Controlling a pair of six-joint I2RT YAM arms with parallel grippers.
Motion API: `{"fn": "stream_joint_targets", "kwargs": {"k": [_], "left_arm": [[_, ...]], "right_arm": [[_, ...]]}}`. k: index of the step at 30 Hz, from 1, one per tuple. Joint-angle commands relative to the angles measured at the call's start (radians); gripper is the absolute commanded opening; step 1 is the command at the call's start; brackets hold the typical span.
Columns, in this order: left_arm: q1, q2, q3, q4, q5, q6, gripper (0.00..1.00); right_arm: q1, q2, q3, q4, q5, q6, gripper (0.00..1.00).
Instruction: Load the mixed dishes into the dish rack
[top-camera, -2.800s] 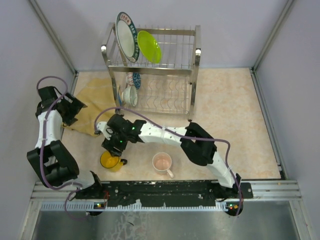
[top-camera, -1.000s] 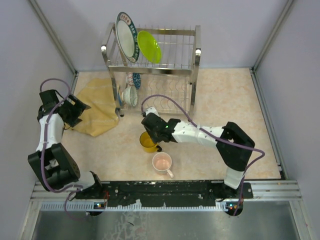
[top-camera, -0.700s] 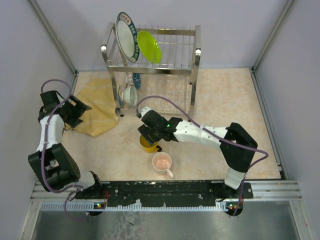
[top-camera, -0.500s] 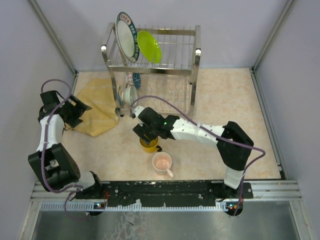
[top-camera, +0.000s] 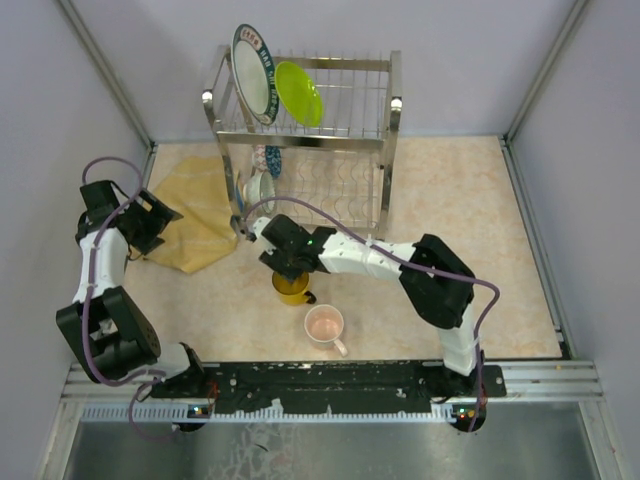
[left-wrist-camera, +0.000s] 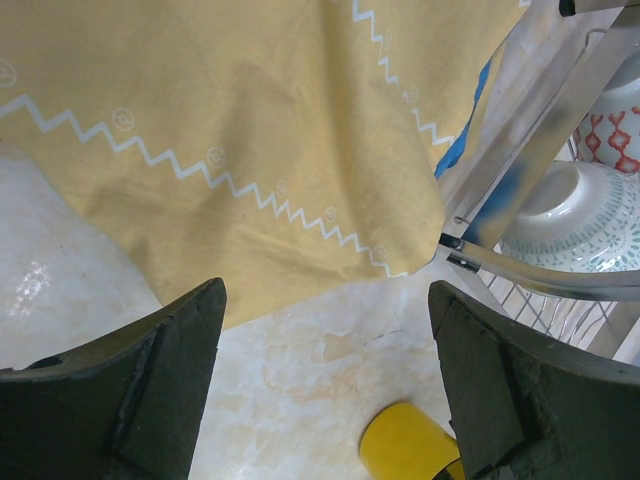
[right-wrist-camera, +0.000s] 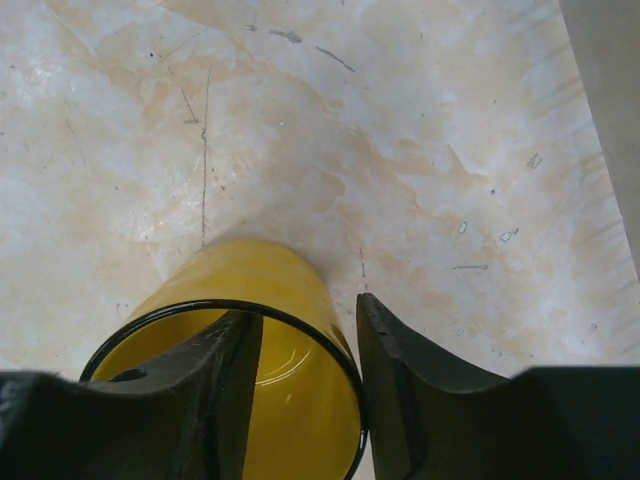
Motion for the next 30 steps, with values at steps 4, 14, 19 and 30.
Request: {"fn": "stream_joint_targets", "kwargs": {"k": [4,14,19,30], "left_arm": [[-0.003,0.014,0.024,0.014,0.002,0.016,0.88],[-0.069,-0.038,-0.058,0.074,0.052,0.019,0.88],[-0.151,-0.125,-0.113,0.107,0.150,0.033,0.88],[-0.226,-0.321,-0.159,0.015,0.249,0.020,0.87]], "right_arm": [[-0.005,-0.023,0.032,0.015,0.031,0.002,0.29],[-0.070,-0.108,-0.041,-0.039,0.038,0.131,0.00],[-0.112,-0.193,-0.096,-0.051,0.012,0.207,0.00],[-0.163,-0.431,-0.162,-0.079,-0.043,0.377,0.00]]}}
